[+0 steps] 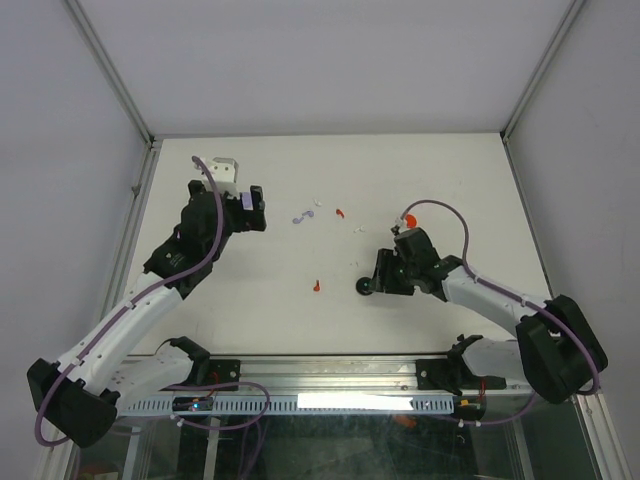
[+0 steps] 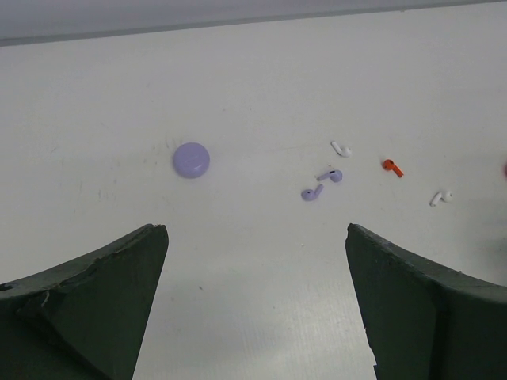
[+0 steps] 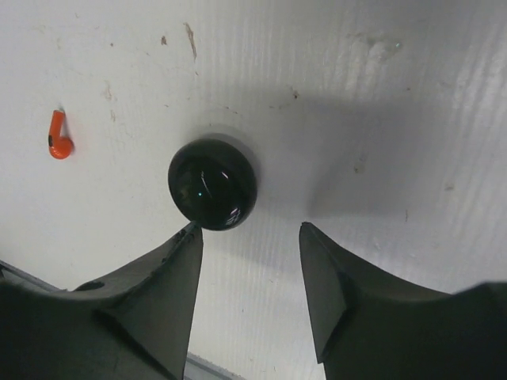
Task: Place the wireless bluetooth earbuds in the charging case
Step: Place the charging case at the center of the board, then pick up the charging case at the center of the board.
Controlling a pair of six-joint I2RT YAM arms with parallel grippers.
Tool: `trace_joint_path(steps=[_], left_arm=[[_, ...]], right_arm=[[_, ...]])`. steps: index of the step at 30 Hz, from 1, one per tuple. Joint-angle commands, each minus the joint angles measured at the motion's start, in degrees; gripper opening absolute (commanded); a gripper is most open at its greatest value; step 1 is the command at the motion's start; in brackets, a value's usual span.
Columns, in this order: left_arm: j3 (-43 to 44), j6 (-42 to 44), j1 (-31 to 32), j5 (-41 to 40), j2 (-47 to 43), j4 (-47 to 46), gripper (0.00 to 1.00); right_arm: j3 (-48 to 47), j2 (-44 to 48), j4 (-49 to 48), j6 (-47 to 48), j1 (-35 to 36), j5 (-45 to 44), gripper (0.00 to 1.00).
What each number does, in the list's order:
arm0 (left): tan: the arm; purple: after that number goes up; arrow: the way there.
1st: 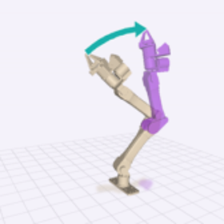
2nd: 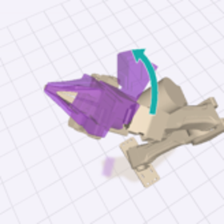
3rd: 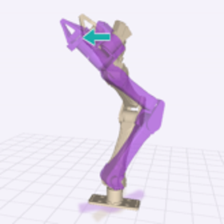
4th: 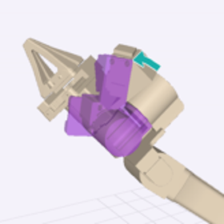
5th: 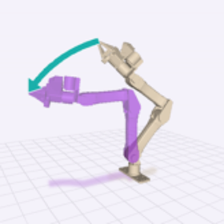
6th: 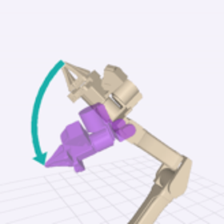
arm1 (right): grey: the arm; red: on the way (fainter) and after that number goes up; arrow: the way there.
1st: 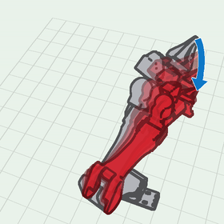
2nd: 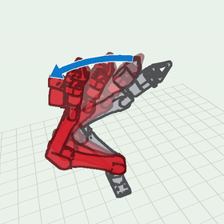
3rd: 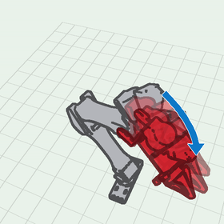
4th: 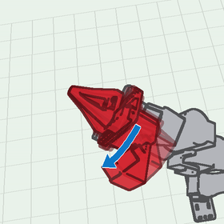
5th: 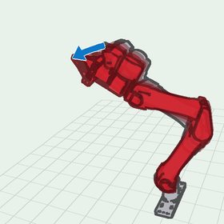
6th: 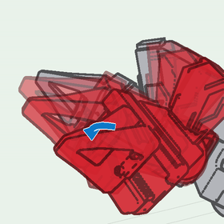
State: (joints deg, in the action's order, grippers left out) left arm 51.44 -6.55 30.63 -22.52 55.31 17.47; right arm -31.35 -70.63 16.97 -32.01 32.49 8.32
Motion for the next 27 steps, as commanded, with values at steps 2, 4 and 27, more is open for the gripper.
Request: trace_joint_path(steps=[2, 4, 27], left_arm=[[-1.18, -0.59, -0.66, -1.1, -2.87, -3.05, 0.99], [-1.63, -1.14, -0.75, -1.12, -3.32, -3.67, 0.99], [-1.49, -3.92, -2.23, -0.51, -2.84, -2.7, 0.99]], right_arm=[[-6.73, 5.31, 3.96, 4.26, -0.29, -9.4, 0.61], [-8.81, 5.83, 4.39, 6.65, -0.48, -14.35, 0.65], [-24.14, -21.3, -12.61, 18.13, -14.08, -26.55, 0.71]])
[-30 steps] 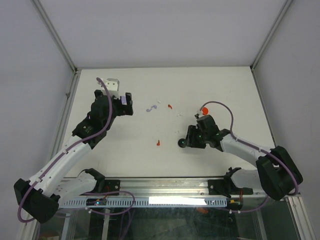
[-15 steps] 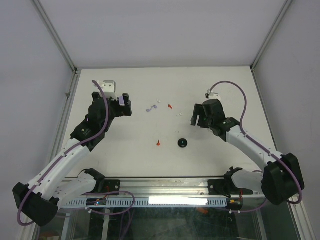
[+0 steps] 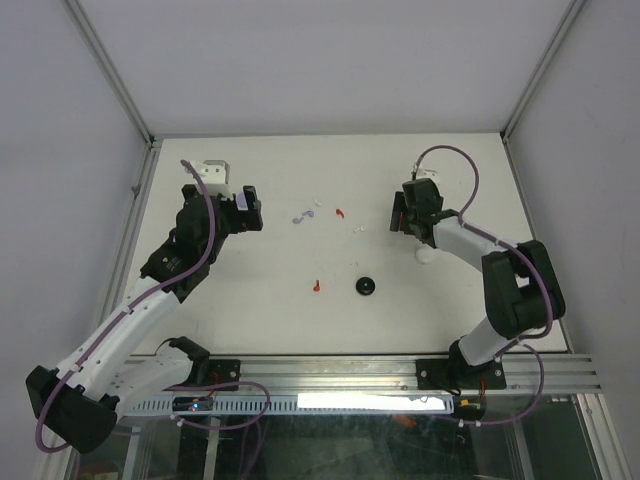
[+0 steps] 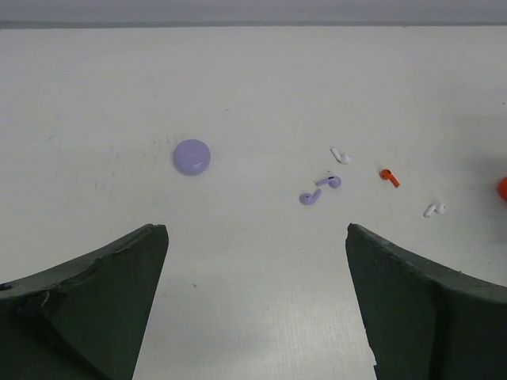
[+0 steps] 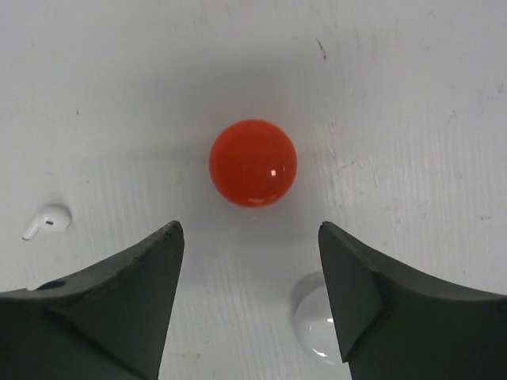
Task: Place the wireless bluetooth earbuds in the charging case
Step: Pick up the charging case at the center of the board.
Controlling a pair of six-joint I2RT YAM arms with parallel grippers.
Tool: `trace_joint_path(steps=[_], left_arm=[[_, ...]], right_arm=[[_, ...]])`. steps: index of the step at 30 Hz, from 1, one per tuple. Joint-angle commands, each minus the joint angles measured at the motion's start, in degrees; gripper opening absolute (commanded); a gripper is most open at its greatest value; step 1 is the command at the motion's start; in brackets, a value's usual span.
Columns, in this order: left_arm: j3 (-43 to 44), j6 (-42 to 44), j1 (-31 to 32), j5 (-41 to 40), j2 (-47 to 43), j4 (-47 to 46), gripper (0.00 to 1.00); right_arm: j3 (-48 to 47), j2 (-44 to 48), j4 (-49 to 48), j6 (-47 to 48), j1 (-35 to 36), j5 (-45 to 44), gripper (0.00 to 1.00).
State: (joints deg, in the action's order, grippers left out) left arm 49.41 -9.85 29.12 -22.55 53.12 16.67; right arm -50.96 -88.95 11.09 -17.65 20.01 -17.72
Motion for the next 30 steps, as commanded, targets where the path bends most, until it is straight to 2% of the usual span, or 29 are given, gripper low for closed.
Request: trace_joint_path(steps=[1, 10, 15, 24, 30], left_arm=[[0.57, -0.69, -0.81, -0.23, -0.59, -1.9, 0.99], [0.73, -0.88, -1.5, 2.59, 0.65, -1.81, 0.99], [0.85, -0.95, -1.95, 3.87, 1.2, -1.8, 0.99], [0.85, -0.99, -2.24, 4.97, 1.88, -1.81, 0.99], [0.87, -1.28, -2.48, 6.67, 2.07, -1.78, 0.99]], right_arm=[[-5.31, -4.33, -6.97, 4.79, -2.08, 0.95, 0.71], [-11.17, -10.08, -3.98, 24.01, -5.75, 18.3, 0.74], [-13.42, -12.5, -2.79, 31.32, -8.64, 26.94, 0.76], [-19.14, -18.03, 7.46, 37.38, -10.68, 40.02, 0.76], [-17.22, -15.86, 9.73, 37.76, -10.67, 40.81, 0.75]])
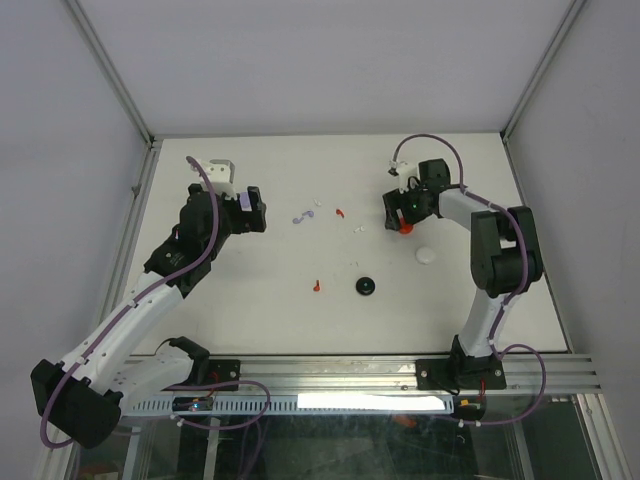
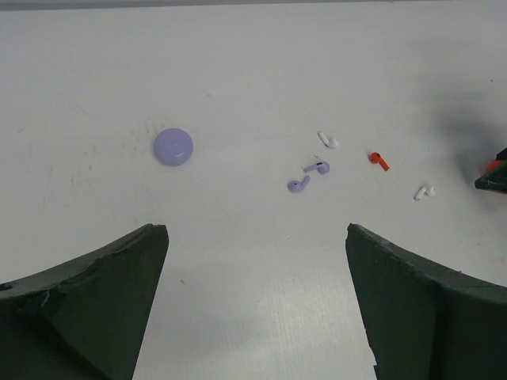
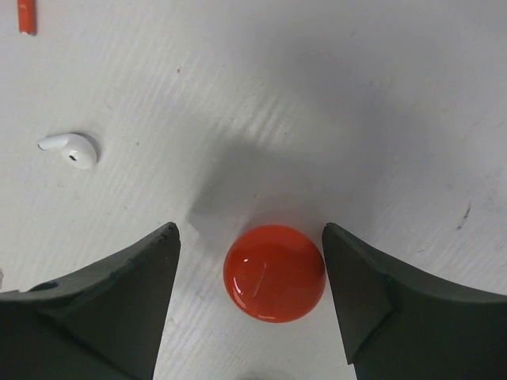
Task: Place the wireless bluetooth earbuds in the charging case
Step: Pick up the charging case at the center of the board.
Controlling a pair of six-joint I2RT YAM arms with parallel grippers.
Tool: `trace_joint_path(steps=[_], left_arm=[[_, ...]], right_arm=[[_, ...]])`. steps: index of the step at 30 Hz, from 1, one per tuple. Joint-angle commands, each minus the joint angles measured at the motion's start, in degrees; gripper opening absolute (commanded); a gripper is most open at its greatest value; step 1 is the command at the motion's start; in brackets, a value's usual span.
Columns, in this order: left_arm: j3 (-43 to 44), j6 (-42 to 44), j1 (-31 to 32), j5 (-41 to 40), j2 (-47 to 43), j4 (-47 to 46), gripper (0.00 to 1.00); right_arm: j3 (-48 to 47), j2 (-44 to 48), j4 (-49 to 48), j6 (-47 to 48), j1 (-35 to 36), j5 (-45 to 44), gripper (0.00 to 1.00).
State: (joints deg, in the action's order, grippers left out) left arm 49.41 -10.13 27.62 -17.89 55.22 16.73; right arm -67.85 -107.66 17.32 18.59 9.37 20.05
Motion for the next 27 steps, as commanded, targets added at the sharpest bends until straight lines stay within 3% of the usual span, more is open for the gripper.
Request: trace_joint_path(steps=[1, 13, 27], left_arm=[[0.87, -0.98, -0.98, 2.06, 0.0, -1.84, 0.99], [1.03, -1.3, -1.16, 3.28, 0.15, -1.83, 0.99], [1.1, -1.48, -1.51, 3.72, 0.48, -1.66, 0.99]], right_arm=[[0.09, 3.35, 3.52, 1.37, 0.03, 2.6, 0.75], [4.26, 7.93, 4.47, 0.82, 0.47, 0.96, 0.72], [6.66, 7.26, -1.7, 1.93, 2.63, -6.57, 0.66]])
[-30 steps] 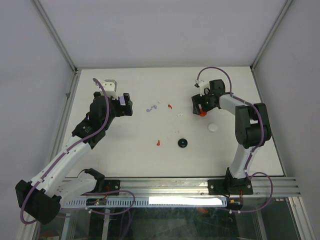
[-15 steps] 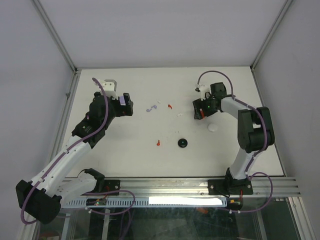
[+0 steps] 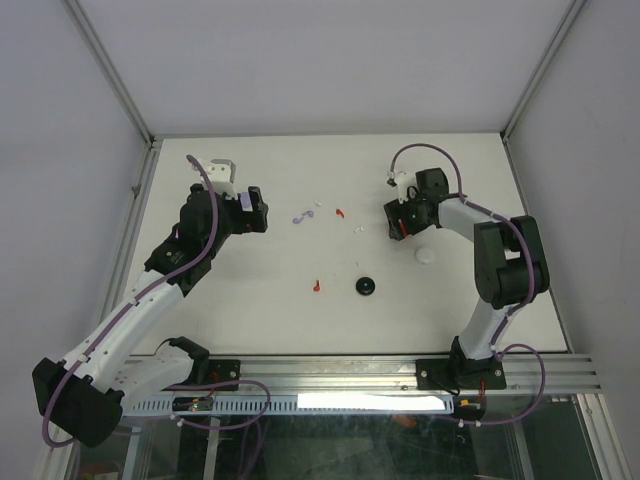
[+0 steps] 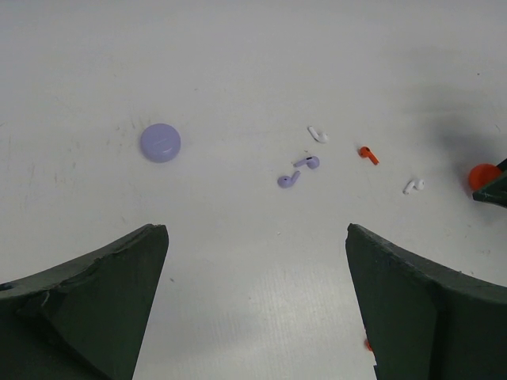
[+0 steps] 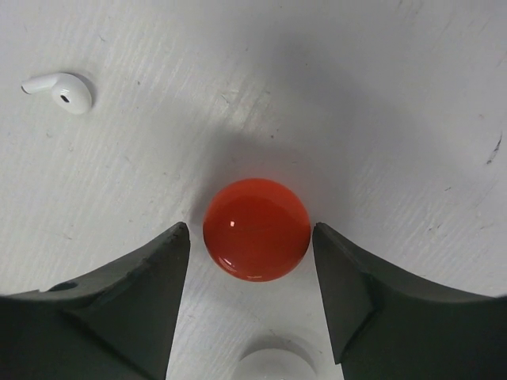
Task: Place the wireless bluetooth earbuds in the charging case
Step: Pick up the charging case at the center of the board.
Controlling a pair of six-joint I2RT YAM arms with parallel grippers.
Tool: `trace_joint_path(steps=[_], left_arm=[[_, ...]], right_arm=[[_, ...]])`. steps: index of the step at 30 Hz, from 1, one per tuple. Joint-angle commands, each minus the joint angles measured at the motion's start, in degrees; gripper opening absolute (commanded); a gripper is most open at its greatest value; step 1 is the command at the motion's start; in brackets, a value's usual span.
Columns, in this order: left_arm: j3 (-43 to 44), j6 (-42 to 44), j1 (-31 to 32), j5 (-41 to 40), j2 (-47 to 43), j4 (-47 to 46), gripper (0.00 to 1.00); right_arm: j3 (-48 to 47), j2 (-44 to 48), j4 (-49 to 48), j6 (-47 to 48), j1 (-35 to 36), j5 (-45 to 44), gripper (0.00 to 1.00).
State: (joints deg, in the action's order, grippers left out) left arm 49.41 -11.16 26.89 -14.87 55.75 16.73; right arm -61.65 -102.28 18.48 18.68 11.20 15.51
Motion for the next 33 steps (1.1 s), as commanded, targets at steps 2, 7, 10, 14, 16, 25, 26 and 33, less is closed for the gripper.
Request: trace_joint_path(steps=[2, 7, 10, 14, 16, 25, 26, 33], left_arm=[[1.05, -0.61, -0.86, 0.82, 0.0, -1.7, 0.99], [1.24, -0.96, -1.04, 2.12, 0.3, -1.7, 0.99], [1.38, -1.33, -1.1, 3.27, 0.62, -1.68, 0.99], [1.51, -1.83, -1.25, 4.73, 0.85, -1.69, 0.99], [1.54, -2.06, -1.39, 5.37, 0.92, -1.66, 0.99], [1.85, -4.47, -1.47, 9.79, 1.15, -2.03, 0.99], [2.04, -4.95, -1.47, 10.96, 1.39, -2.13, 0.99], [4.08, -11.33, -1.49, 19.23, 3.2, -2.42, 0.97]], right_arm=[[0.56, 1.37, -2.18, 3.07, 1.15, -2.64, 0.65], [1.13, 1.19, -1.09, 4.19, 2.15, -4.31, 0.63], [1.45, 1.56, -0.41, 4.21, 3.06, -6.15, 0.61], [2.45, 2.74, -1.12, 3.49, 3.68, -6.77, 0.51], [2.92, 3.67, -1.43, 2.82, 4.29, -7.08, 0.48], [7.78, 12.22, -7.14, -4.59, 8.03, -7.53, 0.44], [8.55, 13.63, -8.01, -5.67, 8.75, -7.5, 0.45], [15.27, 24.93, -16.56, -13.23, 14.04, -8.81, 0.44]])
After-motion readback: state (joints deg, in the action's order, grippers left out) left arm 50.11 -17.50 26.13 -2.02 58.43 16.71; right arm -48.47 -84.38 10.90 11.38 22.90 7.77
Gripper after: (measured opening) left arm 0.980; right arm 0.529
